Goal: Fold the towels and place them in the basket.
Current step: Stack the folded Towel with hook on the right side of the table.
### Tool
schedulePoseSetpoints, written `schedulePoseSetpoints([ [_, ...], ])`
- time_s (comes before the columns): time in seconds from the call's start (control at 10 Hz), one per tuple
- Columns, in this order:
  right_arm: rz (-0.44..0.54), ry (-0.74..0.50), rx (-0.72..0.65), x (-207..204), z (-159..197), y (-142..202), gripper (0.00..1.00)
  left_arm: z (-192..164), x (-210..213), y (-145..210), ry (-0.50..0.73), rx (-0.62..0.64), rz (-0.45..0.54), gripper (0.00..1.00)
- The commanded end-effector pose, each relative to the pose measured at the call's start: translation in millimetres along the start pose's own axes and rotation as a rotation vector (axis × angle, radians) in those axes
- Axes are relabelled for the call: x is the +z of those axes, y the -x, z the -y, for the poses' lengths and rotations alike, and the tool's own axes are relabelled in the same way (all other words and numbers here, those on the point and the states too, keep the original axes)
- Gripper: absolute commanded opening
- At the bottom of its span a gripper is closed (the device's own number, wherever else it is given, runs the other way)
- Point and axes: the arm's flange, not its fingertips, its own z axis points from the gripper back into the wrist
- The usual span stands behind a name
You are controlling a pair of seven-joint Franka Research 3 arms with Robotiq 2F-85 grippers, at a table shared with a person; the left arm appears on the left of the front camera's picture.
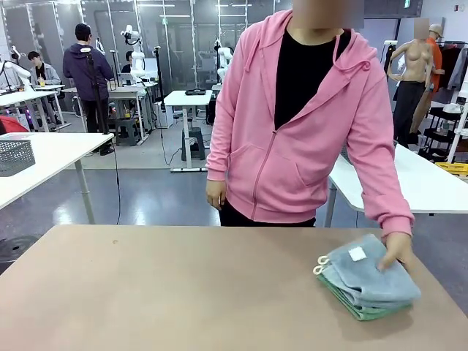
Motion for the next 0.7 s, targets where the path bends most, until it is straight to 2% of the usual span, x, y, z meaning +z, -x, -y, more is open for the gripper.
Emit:
schedulePoseSetpoints([
  [0.0,-0.011,0.004,0.004,1.2,-0.1,0.5,1.00,1.2,-0.8,-0.1,-0.003,-0.004,-0.001,1.00],
  [0.6,-0.011,0.004,0.004,1.2,-0.1,0.5,1.00,1.2,-0.8,-0.1,-0.003,-0.004,-0.001,1.00],
])
